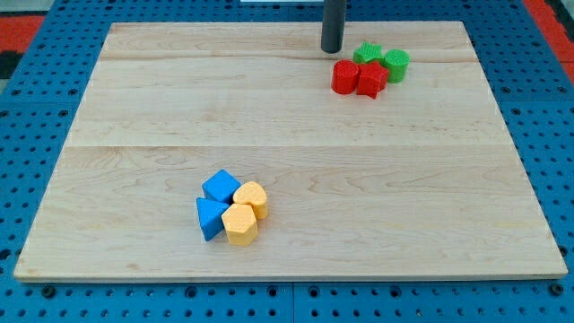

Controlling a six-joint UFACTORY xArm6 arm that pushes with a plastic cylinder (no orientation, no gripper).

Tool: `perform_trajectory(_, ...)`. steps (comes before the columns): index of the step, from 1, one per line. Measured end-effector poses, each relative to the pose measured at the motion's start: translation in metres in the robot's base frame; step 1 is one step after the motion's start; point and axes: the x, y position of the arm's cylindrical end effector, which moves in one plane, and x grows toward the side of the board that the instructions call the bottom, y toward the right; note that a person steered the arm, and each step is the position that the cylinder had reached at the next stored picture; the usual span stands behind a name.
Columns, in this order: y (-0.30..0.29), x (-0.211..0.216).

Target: Push red star along with red circle slightly left

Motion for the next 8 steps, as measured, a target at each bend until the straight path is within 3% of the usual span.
perform_trajectory(1, 0.0, -0.025)
perform_trajectory(2, 0.067, -0.02)
perform_trajectory(3, 0.141, 0.005)
perform_trajectory(4, 0.194, 0.066)
perform_trajectory(5, 0.144, 0.1)
perform_trajectory(6, 0.085, 0.1)
perform_trajectory(8, 0.052, 0.098)
